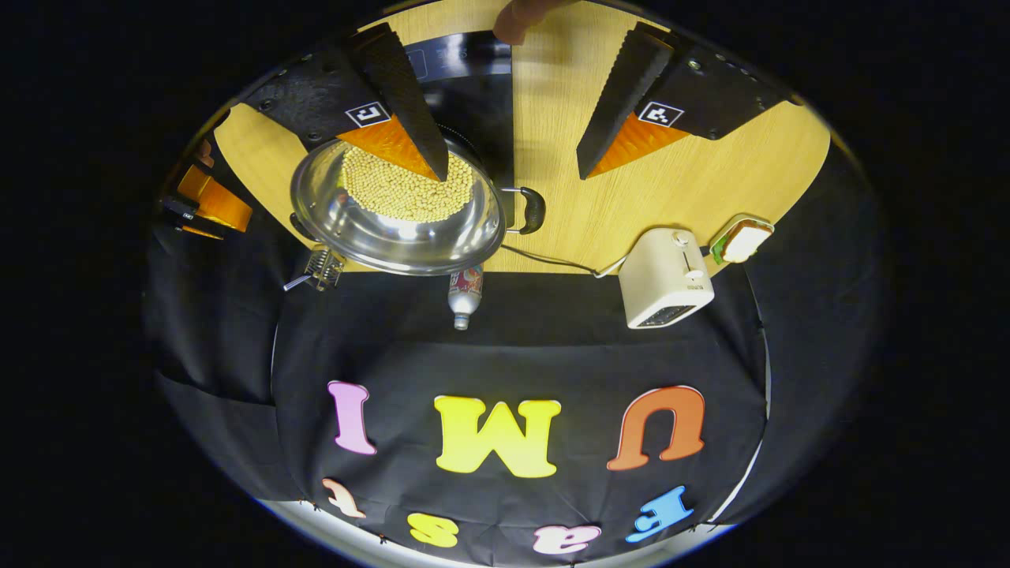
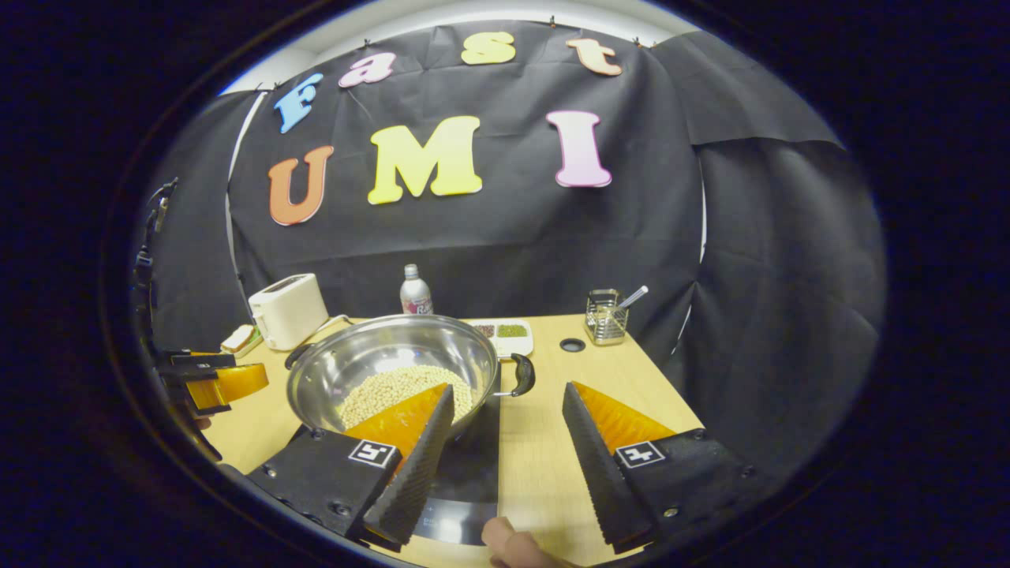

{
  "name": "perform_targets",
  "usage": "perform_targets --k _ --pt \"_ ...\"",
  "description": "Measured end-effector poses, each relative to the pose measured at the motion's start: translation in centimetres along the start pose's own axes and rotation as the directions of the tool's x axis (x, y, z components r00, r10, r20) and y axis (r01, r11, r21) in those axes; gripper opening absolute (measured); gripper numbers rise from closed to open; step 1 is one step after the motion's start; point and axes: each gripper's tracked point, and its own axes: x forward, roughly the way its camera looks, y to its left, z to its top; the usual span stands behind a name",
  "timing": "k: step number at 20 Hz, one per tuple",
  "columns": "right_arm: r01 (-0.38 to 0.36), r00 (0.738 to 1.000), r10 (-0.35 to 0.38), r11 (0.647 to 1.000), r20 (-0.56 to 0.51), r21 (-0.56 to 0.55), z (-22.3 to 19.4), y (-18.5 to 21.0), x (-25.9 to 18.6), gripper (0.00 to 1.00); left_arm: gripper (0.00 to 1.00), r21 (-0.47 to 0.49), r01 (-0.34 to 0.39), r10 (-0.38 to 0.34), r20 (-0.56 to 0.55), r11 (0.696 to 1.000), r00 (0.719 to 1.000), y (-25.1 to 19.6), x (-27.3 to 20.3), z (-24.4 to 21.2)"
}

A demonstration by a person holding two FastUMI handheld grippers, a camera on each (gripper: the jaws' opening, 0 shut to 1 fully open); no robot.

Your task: First push the handle of the pot to place it horizontally, then grasp the pot with both hands and set it on the induction cooktop.

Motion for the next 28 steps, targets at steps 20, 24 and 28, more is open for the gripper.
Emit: perform_targets --k 20,24,28 --pt "0.021 0.935 -0.023 1.000 0.353 0.011 10.5 -1.1 -25.9 0.99 0.95 0.035 -0.074 0.052 0.425 0.997 0.903 -1.3 -27.0 11.0" --pt "0.024 0.905 -0.025 1.000 0.426 0.009 10.6 -1.5 -30.5 0.99 0.95 0.019 -0.065 0.050 0.435 0.998 0.899 -0.5 -29.7 9.5" --pt "0.038 0.890 -0.030 0.999 0.455 -0.009 10.3 -1.9 -32.9 0.99 0.84 0.026 -0.059 0.041 0.458 0.998 0.888 0.5 -31.9 8.6"
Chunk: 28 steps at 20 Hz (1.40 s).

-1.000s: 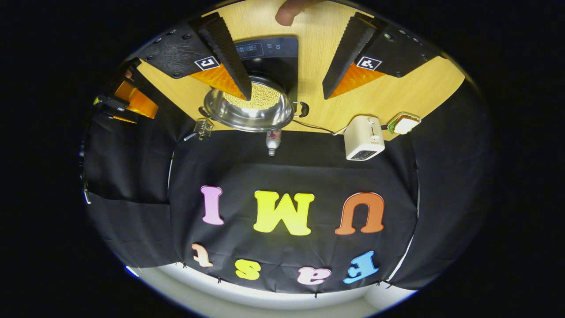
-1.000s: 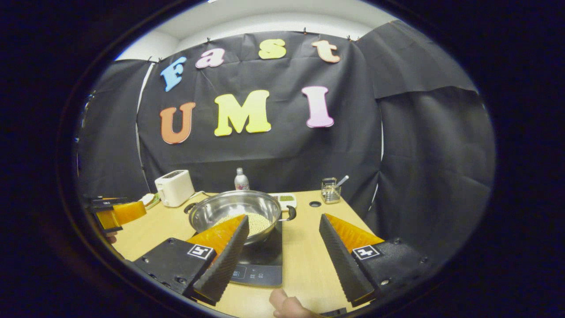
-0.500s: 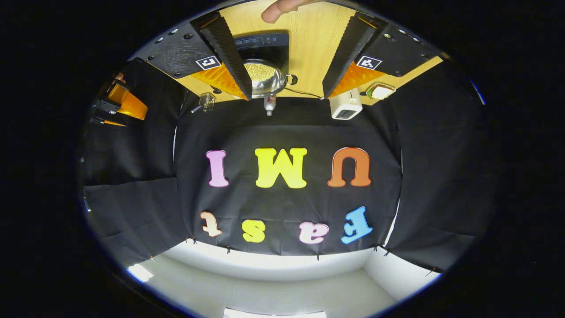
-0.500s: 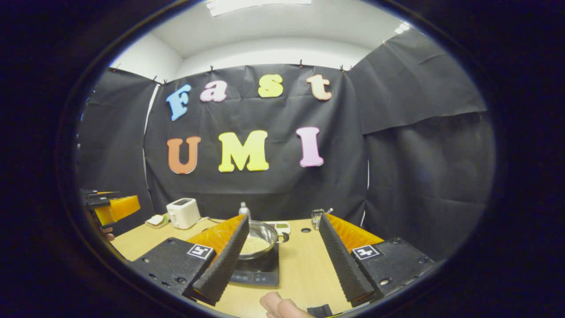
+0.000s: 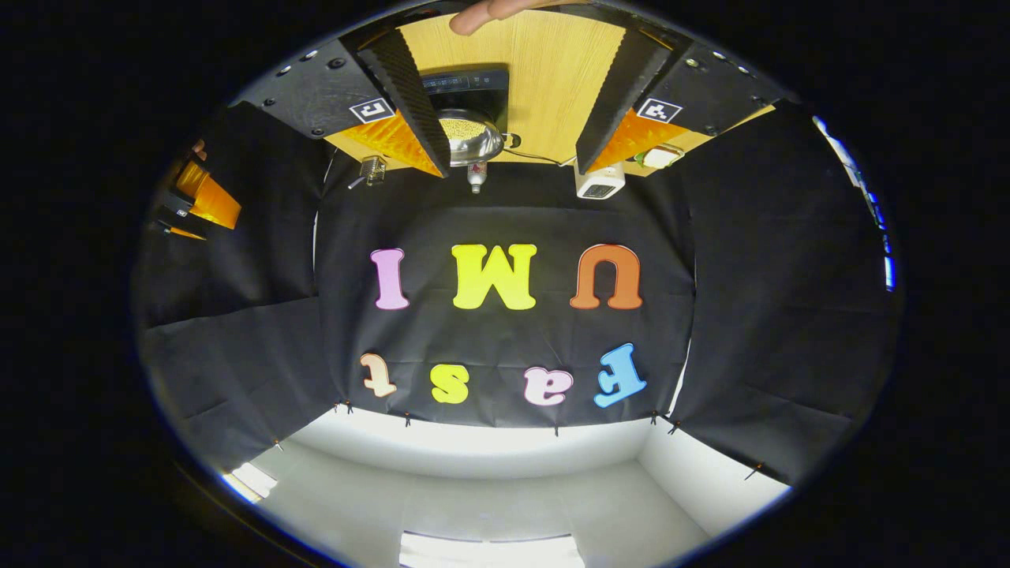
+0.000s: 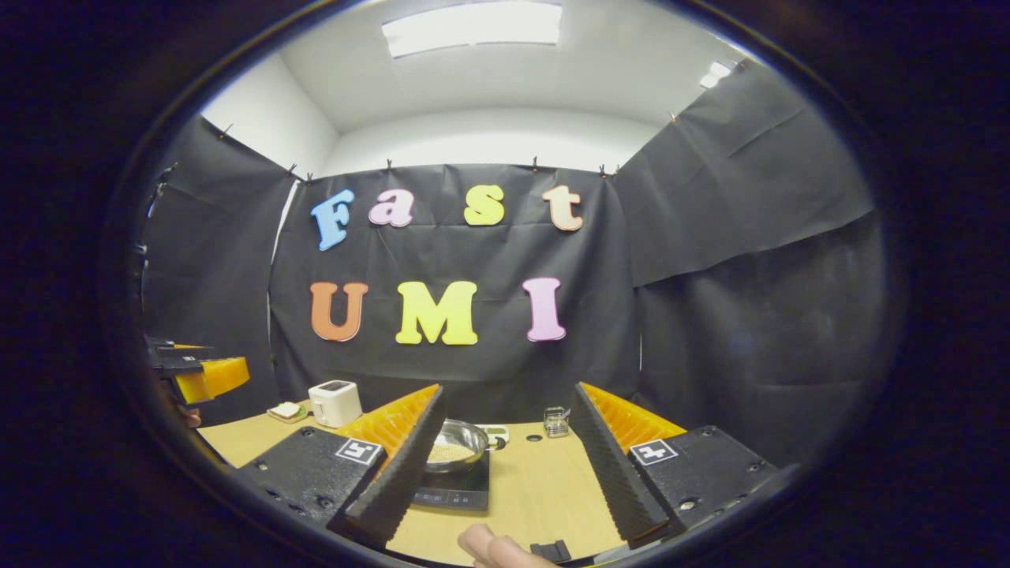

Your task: First push the handle of the pot to place it horizontally, then grasp the pot with both hands and set it on the induction cooktop.

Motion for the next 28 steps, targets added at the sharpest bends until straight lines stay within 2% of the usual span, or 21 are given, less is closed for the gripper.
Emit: perform_targets --k 1,2,3,4,5,6,7,8,9,10,21,28 --pt "0.002 1.000 -0.002 1.000 0.006 -0.003 0.3 0.0 -0.2 0.99 0.95 0.015 -0.005 0.005 0.014 1.000 1.000 0.1 -0.4 0.4" --pt "0.006 1.000 -0.006 1.000 0.012 -0.010 0.5 0.0 -0.4 0.99 0.95 0.029 -0.016 0.015 0.028 0.999 0.999 0.4 -0.7 0.7" --pt "0.013 1.000 -0.012 1.000 0.017 -0.015 0.7 -0.1 -0.4 0.99 0.84 0.041 -0.026 0.024 0.040 0.999 0.999 0.6 -0.8 0.8" --pt "0.018 1.000 -0.018 1.000 0.023 -0.019 0.8 -0.2 -0.5 0.99 0.95 0.049 -0.025 0.023 0.047 0.998 0.999 0.6 -0.7 1.0" --pt "0.022 0.999 -0.021 1.000 0.025 -0.020 0.9 -0.2 -0.5 0.99 0.95 0.054 -0.013 0.010 0.045 0.998 0.999 0.2 -0.7 0.8" --pt "0.024 0.999 -0.024 1.000 0.022 -0.016 0.7 -0.2 -0.5 0.99 0.84 0.052 0.000 -0.002 0.039 0.999 0.999 -0.1 -0.7 0.6" --pt "0.027 0.999 -0.027 1.000 0.019 -0.012 0.6 -0.2 -0.4 0.99 0.95 0.047 0.011 -0.012 0.033 0.999 0.999 -0.3 -0.8 0.4" --pt "0.030 0.999 -0.030 1.000 0.017 -0.009 0.6 -0.4 -0.3 0.99 0.95 0.046 0.020 -0.022 0.025 0.999 0.999 -0.3 -0.8 0.1" --pt "0.034 0.999 -0.034 0.999 0.011 -0.007 0.3 -0.5 -0.3 0.99 0.85 0.048 0.024 -0.025 0.019 0.999 1.000 -0.3 -0.8 -0.1" --pt "0.036 0.999 -0.036 0.999 0.006 -0.005 0.2 -0.7 -0.3 0.99 0.96 0.052 0.022 -0.023 0.017 0.998 1.000 -0.1 -0.8 -0.2" --pt "0.021 1.000 -0.021 1.000 0.008 0.009 0.1 -0.7 -0.4 0.99 0.97 0.077 0.010 -0.012 0.024 0.997 1.000 0.6 -1.1 -0.6" --pt "0.015 1.000 -0.015 1.000 0.002 0.014 -0.6 -0.7 -0.3 0.99 0.97 0.060 -0.001 -0.001 0.027 0.998 1.000 1.1 -1.1 -1.0"
